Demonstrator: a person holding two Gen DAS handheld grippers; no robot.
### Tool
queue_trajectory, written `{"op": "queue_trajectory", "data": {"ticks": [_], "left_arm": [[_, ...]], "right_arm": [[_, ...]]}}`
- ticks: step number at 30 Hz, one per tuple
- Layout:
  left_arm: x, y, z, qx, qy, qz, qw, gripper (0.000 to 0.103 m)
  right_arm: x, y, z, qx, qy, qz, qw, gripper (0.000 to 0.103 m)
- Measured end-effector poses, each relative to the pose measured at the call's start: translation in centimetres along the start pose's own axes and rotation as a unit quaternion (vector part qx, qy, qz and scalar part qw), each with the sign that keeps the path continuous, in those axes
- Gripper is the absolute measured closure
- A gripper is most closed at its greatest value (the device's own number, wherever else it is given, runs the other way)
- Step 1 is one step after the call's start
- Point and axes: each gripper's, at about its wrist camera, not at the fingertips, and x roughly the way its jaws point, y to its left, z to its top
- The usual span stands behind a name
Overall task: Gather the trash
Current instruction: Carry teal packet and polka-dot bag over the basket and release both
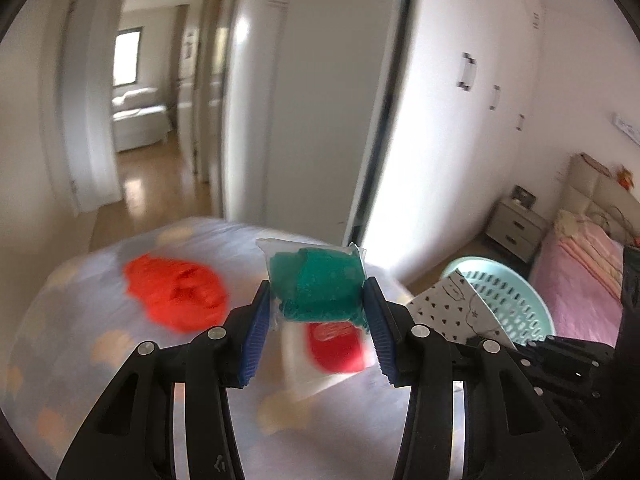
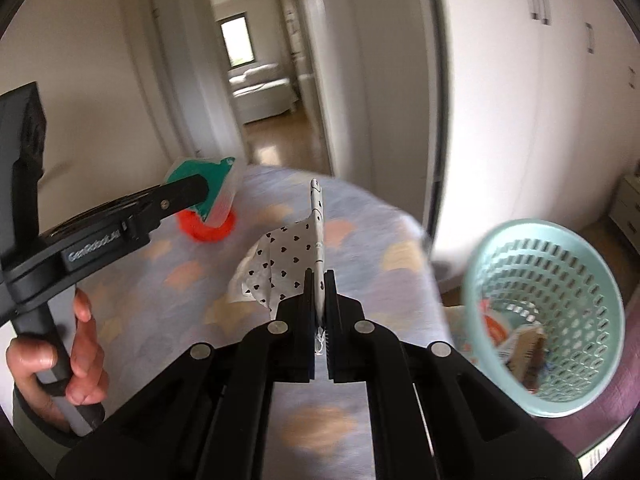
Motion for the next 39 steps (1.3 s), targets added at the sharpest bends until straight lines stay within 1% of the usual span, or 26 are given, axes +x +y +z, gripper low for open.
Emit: {"op": "queue_trajectory", "data": {"ticks": [5,10,17,18,21,24,28,32,33,35,39], "left_arm": [[1.6,-4.3,0.4,0.031,0.001,-0.031,0.9991,0.059],[4.0,-8.8,0.8,0.059,0.009,-0.061,0.9964,0.059],[6.9,-13.9,0.6,0.087,0.029,-0.100,0.9908,0.059],[7.1,-14.3,0.5,0.090,0.032,-0.102,0.9901,0.059],[8.5,-16.1,0.2,0.104,0.045,-0.112,0.9872,0.059],[10.5,-17.9,-0.5,0.116,0.065,-0.121,0.9838,0.059],[12.4,-19.0,-1.5,0.122,0.078,-0.121,0.9820,0.059],[14.5,-19.1,-2.0,0.103,0.099,-0.120,0.9824,0.057],[14.8,-19.0,-2.1,0.100,0.101,-0.122,0.9823,0.056],[15.0,-18.8,-2.3,0.099,0.104,-0.127,0.9815,0.045],[14.3,-18.0,-2.2,0.090,0.100,-0.130,0.9823,0.043]], "right_arm": [[-2.3,-4.3,0.2,0.035,-0.018,-0.031,0.999,0.100],[-3.9,-8.5,0.6,0.070,-0.034,-0.067,0.995,0.100],[-5.6,-14.9,0.5,0.124,-0.050,-0.117,0.984,0.100],[-6.1,-14.9,0.5,0.129,-0.051,-0.124,0.983,0.100],[-6.5,-16.7,0.6,0.141,-0.054,-0.153,0.977,0.100],[-6.3,-18.3,0.4,0.156,-0.052,-0.169,0.972,0.100],[-6.1,-19.9,0.3,0.174,-0.046,-0.184,0.966,0.100],[-5.2,-21.1,0.2,0.188,-0.036,-0.195,0.962,0.100],[-5.0,-21.3,0.2,0.191,-0.035,-0.196,0.961,0.100],[-4.5,-21.8,0.2,0.194,-0.032,-0.201,0.960,0.100],[-3.8,-22.8,0.2,0.204,-0.032,-0.208,0.956,0.100]]}}
